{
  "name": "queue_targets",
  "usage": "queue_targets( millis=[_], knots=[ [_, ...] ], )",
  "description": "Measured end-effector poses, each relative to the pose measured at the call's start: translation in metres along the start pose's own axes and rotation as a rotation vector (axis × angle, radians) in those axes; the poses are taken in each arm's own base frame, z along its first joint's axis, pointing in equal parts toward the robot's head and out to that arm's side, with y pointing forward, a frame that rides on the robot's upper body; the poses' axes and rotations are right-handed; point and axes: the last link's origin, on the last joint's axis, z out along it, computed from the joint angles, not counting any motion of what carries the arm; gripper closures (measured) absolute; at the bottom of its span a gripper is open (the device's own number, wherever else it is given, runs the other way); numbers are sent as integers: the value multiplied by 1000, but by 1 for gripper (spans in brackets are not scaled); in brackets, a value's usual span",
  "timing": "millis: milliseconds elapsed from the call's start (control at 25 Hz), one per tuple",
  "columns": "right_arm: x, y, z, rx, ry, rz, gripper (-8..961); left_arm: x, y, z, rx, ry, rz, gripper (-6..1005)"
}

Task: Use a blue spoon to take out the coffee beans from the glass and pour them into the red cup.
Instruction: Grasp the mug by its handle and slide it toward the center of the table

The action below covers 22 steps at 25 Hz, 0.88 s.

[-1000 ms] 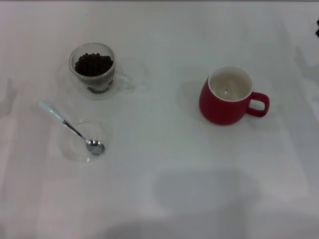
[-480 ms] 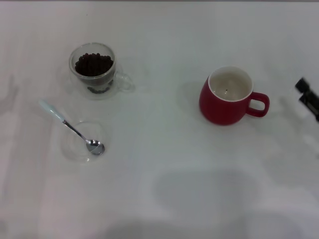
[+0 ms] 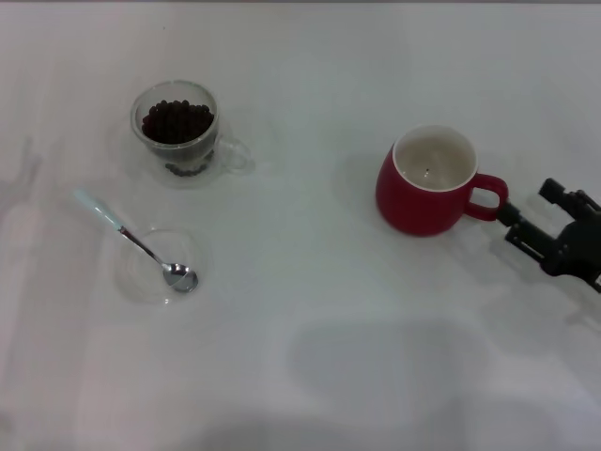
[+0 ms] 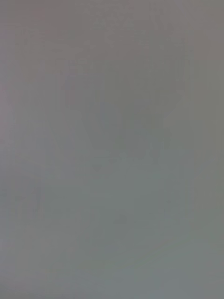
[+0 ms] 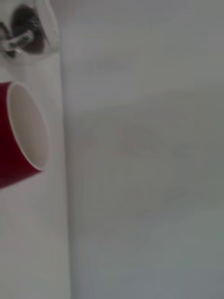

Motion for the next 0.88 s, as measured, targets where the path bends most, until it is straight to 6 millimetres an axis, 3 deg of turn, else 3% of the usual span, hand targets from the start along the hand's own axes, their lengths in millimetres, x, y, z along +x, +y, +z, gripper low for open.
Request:
queue_targets(
  millis=[520,880],
  knots=[
    [0,-6,24,33,51,-13,126,-1,-2,-3,9,-3,4,124],
    [-9,-18,45,113,40,-13,190,0,-5,-4,14,-4,12,123]
  ],
)
